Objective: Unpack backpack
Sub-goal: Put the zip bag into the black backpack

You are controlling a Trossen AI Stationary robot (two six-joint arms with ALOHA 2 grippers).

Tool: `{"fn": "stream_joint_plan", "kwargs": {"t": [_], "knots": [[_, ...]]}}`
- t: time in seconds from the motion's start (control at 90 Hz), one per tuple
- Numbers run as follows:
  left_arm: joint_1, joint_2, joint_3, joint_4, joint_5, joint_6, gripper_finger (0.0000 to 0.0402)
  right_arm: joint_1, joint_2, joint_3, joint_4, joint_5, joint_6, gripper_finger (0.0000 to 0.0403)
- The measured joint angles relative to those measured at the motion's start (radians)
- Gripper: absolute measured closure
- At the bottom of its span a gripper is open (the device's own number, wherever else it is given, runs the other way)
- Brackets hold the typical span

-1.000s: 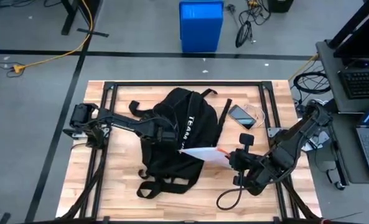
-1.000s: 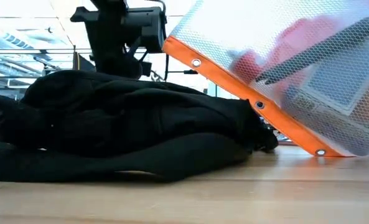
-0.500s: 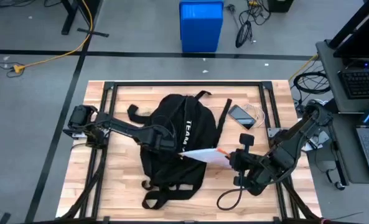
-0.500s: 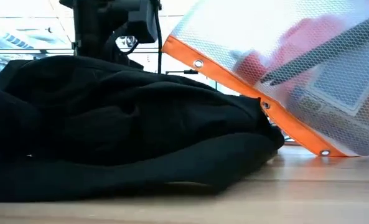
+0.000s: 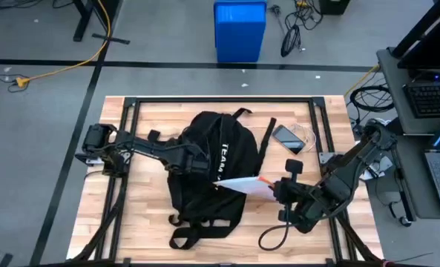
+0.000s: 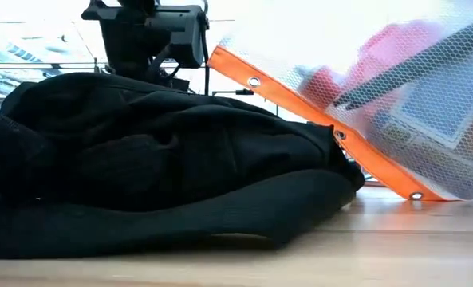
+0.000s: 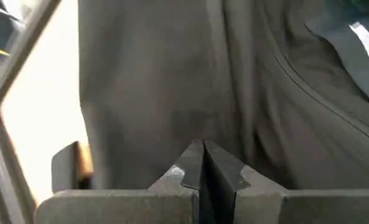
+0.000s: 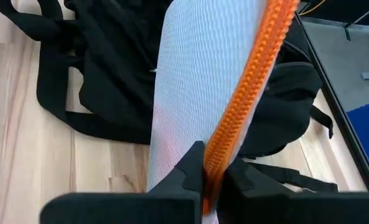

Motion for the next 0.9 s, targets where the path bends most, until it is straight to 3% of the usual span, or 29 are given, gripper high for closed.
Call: {"fn": "stream_joint_plan", "kwargs": {"t": [0.244,0.522,0.733,0.9], "knots": [[-0.026,0.000,0.044,-0.004,0.047,0.000,0.0401,0.000,0.000,0.000,0.000,0.001,0.000,0.0403],[-0.025,0.000,0.085,0.127,-0.009,0.005,0.0395,0.000,0.000,0.000,0.000,0.001,-0.005,0.0403],[0.017,0.001,0.072,0.175,-0.027,0.077,0.0314,-0.020,0.000,0.000,0.000,0.002,-0.034,0.0403],[0.062,0.001,0.072,0.262,-0.104,0.086,0.0239,-0.034,0.000,0.000,-0.004,0.002,-0.040,0.0403]]}}
